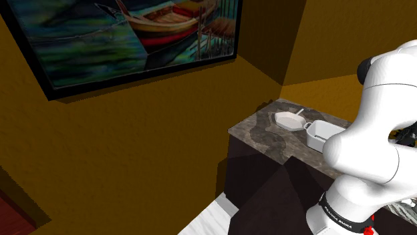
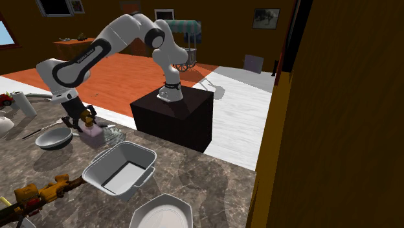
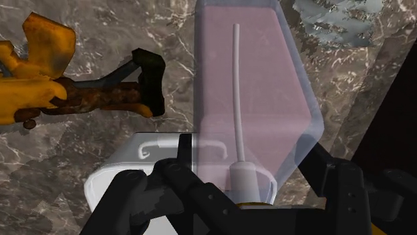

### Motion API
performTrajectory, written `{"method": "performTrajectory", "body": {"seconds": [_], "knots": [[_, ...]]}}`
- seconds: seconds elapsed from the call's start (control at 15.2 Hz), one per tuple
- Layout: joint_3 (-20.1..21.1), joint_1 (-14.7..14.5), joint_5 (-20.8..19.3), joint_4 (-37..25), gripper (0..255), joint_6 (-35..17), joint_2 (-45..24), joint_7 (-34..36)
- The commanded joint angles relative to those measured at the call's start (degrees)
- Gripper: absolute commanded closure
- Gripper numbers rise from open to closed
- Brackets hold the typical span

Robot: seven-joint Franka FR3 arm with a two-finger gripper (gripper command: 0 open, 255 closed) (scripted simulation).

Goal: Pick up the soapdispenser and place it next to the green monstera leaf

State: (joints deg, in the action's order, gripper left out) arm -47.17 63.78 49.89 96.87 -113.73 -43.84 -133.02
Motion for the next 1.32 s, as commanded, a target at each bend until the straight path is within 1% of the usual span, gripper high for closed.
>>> {"method": "performTrajectory", "body": {"seconds": [0.0, 1.25], "knots": [[0.7, 0.3, 0.8, 0.0, 255, -0.9, -1.0, -0.5], [6.9, 4.5, 7.5, -2.4, 255, -7.3, -10.7, -4.7]]}}
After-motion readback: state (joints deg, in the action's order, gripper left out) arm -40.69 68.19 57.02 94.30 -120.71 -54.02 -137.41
